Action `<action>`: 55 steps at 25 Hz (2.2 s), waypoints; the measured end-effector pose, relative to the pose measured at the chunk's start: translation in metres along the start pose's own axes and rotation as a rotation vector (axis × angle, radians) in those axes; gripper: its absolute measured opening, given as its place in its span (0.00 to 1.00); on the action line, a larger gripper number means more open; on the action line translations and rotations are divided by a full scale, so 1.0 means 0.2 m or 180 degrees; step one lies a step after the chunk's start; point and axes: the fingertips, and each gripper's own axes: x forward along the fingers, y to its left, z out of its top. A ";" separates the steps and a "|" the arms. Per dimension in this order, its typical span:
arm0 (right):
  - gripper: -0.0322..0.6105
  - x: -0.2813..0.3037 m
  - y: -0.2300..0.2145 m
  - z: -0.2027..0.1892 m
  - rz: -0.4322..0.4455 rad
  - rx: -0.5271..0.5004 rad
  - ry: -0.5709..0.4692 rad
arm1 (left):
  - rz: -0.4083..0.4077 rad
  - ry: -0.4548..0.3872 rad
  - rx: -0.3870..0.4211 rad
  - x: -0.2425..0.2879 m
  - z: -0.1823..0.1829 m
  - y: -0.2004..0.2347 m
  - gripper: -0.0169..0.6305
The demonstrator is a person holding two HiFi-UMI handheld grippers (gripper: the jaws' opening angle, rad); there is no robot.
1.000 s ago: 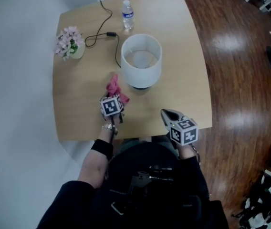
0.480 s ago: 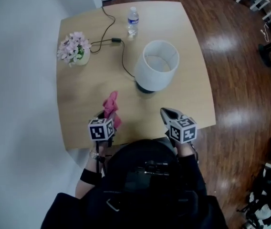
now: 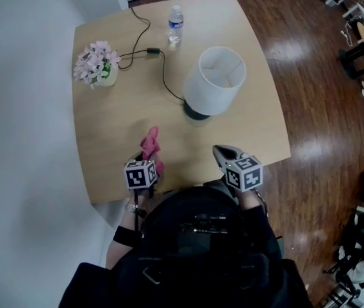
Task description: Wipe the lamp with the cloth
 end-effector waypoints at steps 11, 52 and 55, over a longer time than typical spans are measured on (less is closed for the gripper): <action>0.06 -0.11 -0.09 -0.13 -0.0171 0.0124 0.0008 | -0.0139 0.0132 -0.0306 0.24 -0.07 -0.05 0.21; 0.06 -0.74 -0.25 -0.36 0.0618 -0.0265 -0.0447 | -0.0459 -0.0587 0.0450 -0.52 -0.25 -1.24 0.05; 0.06 -0.73 -0.23 -0.35 0.0531 -0.0203 -0.0464 | -0.0546 -0.0569 0.0568 -0.52 -0.24 -1.23 0.05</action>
